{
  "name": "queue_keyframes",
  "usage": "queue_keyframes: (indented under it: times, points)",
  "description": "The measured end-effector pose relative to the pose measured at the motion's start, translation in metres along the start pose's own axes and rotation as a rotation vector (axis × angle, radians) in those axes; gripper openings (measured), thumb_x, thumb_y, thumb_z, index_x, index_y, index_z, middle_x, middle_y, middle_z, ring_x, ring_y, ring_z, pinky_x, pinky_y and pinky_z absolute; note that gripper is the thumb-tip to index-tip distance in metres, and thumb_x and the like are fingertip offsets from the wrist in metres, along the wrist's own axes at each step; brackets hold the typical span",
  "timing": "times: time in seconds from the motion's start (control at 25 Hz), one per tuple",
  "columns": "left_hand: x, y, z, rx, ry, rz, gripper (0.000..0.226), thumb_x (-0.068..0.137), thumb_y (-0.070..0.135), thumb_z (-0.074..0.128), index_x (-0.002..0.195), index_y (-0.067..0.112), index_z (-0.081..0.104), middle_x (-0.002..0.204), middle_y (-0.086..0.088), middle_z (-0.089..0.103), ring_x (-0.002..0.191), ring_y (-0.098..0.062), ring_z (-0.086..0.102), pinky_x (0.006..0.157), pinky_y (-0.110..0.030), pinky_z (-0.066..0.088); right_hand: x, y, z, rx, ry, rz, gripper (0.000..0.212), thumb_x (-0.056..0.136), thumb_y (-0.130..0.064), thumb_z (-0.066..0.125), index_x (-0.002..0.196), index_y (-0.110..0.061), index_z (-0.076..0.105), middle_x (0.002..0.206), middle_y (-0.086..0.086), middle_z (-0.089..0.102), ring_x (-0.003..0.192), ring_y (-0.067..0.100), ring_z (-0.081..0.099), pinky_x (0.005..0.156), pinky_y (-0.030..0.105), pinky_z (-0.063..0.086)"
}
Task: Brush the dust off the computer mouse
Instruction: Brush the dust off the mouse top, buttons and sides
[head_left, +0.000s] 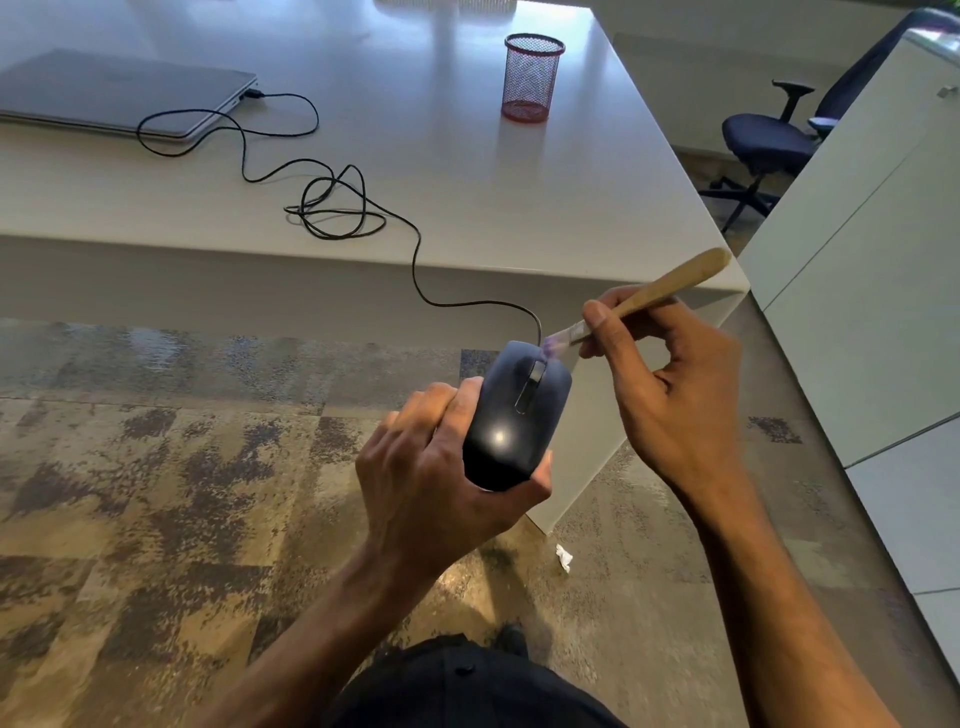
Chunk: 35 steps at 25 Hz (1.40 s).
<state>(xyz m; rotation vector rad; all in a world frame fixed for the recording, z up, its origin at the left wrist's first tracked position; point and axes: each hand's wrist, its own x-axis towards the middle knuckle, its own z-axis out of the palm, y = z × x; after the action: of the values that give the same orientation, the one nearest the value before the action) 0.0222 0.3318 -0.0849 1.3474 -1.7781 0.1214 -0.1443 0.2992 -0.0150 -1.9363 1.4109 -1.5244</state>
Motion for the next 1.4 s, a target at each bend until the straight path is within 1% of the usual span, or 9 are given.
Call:
queue_keyframes:
  times: [0.08, 0.24, 0.4, 0.56, 0.68, 0.84, 1.08, 1.2, 1.4]
  points:
    - [0.000, 0.001, 0.000, 0.000, -0.005, -0.008, 0.073, 0.070, 0.067, 0.062, 0.106, 0.003, 0.066, 0.082, -0.005, 0.064, 0.066, -0.015, 0.055, 0.059, -0.020, 0.041, -0.001, -0.002, -0.001, 0.012, 0.019, -0.027, 0.007, 0.095, -0.031, 0.057, 0.096, -0.026, 0.061, 0.079, -0.035, 0.062, 0.078, -0.005, 0.067, 0.073, 0.010, 0.051]
    - [0.000, 0.002, 0.003, 0.008, -0.019, -0.009, 0.075, 0.070, 0.067, 0.061, 0.107, 0.003, 0.066, 0.086, -0.006, 0.065, 0.069, -0.016, 0.056, 0.062, -0.021, 0.042, -0.002, -0.011, -0.004, -0.059, -0.134, -0.087, 0.007, 0.094, -0.029, 0.057, 0.097, -0.024, 0.061, 0.080, -0.028, 0.059, 0.081, -0.004, 0.065, 0.076, 0.006, 0.047]
    - [-0.003, 0.003, 0.004, 0.020, -0.035, -0.010, 0.076, 0.070, 0.068, 0.059, 0.108, 0.002, 0.066, 0.089, -0.007, 0.066, 0.072, -0.018, 0.059, 0.066, -0.020, 0.040, 0.002, -0.014, -0.007, -0.118, -0.259, -0.089, 0.014, 0.096, -0.027, 0.058, 0.092, -0.016, 0.065, 0.076, -0.017, 0.067, 0.078, 0.003, 0.067, 0.076, 0.009, 0.049]
    - [-0.002, 0.003, 0.005, 0.044, -0.046, -0.024, 0.076, 0.070, 0.068, 0.059, 0.108, 0.003, 0.066, 0.090, -0.007, 0.067, 0.073, -0.018, 0.060, 0.069, -0.020, 0.039, 0.002, -0.018, -0.008, -0.079, -0.337, -0.052, 0.017, 0.095, -0.027, 0.059, 0.091, -0.013, 0.068, 0.076, -0.012, 0.069, 0.077, 0.003, 0.068, 0.074, 0.008, 0.049]
    - [-0.001, 0.003, 0.005, 0.046, -0.052, -0.035, 0.075, 0.070, 0.068, 0.058, 0.108, 0.004, 0.066, 0.089, -0.006, 0.066, 0.072, -0.017, 0.059, 0.068, -0.019, 0.038, 0.001, -0.015, -0.007, -0.046, -0.285, -0.020, 0.016, 0.095, -0.026, 0.059, 0.089, -0.014, 0.067, 0.076, -0.009, 0.070, 0.076, 0.004, 0.068, 0.074, 0.009, 0.049]
    - [0.001, 0.003, 0.005, 0.041, -0.052, -0.042, 0.074, 0.070, 0.067, 0.058, 0.108, 0.004, 0.066, 0.088, -0.005, 0.065, 0.071, -0.017, 0.058, 0.067, -0.020, 0.039, -0.001, -0.007, -0.006, -0.071, -0.159, 0.037, 0.011, 0.094, -0.029, 0.058, 0.091, -0.021, 0.065, 0.076, -0.018, 0.067, 0.076, -0.004, 0.068, 0.075, 0.005, 0.048]
    - [0.004, 0.002, 0.009, 0.040, -0.063, -0.050, 0.075, 0.069, 0.068, 0.060, 0.107, 0.004, 0.066, 0.087, -0.005, 0.065, 0.071, -0.017, 0.058, 0.066, -0.020, 0.039, -0.012, -0.004, 0.000, -0.005, -0.038, 0.055, 0.009, 0.092, -0.026, 0.062, 0.094, -0.018, 0.066, 0.082, -0.019, 0.067, 0.077, -0.001, 0.069, 0.073, 0.013, 0.054]
    - [0.006, 0.001, 0.011, 0.035, -0.064, -0.051, 0.074, 0.069, 0.067, 0.060, 0.107, 0.004, 0.066, 0.086, -0.004, 0.064, 0.070, -0.017, 0.058, 0.066, -0.020, 0.039, -0.017, -0.005, 0.003, 0.039, -0.016, 0.042, 0.007, 0.092, -0.025, 0.061, 0.093, -0.019, 0.065, 0.083, -0.022, 0.065, 0.076, -0.002, 0.070, 0.072, 0.012, 0.053]
    - [0.009, -0.001, 0.012, 0.035, -0.064, -0.058, 0.072, 0.070, 0.067, 0.060, 0.105, 0.004, 0.066, 0.083, -0.003, 0.063, 0.068, -0.015, 0.057, 0.066, -0.018, 0.037, -0.021, -0.004, 0.005, 0.083, -0.013, 0.068, 0.009, 0.091, -0.022, 0.063, 0.090, -0.015, 0.068, 0.081, -0.014, 0.069, 0.075, 0.007, 0.072, 0.071, 0.022, 0.056]
